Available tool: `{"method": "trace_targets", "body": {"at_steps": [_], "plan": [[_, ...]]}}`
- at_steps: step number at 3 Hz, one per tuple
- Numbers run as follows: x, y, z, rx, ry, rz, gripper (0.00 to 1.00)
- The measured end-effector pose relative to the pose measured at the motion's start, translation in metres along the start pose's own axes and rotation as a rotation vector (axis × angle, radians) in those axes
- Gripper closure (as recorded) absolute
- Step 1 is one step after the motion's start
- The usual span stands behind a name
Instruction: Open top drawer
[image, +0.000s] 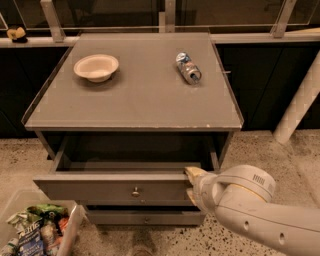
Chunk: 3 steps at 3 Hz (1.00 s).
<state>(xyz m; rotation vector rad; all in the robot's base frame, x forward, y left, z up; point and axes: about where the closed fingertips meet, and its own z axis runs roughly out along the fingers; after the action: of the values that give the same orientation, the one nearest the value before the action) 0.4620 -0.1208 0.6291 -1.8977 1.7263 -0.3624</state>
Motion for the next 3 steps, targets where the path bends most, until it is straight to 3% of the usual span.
{"method": "trace_targets", "body": {"at_steps": [3], "plan": [[-0.0012, 0.0028, -0.0099, 0.012, -0.005, -0.006, 1.00]]}}
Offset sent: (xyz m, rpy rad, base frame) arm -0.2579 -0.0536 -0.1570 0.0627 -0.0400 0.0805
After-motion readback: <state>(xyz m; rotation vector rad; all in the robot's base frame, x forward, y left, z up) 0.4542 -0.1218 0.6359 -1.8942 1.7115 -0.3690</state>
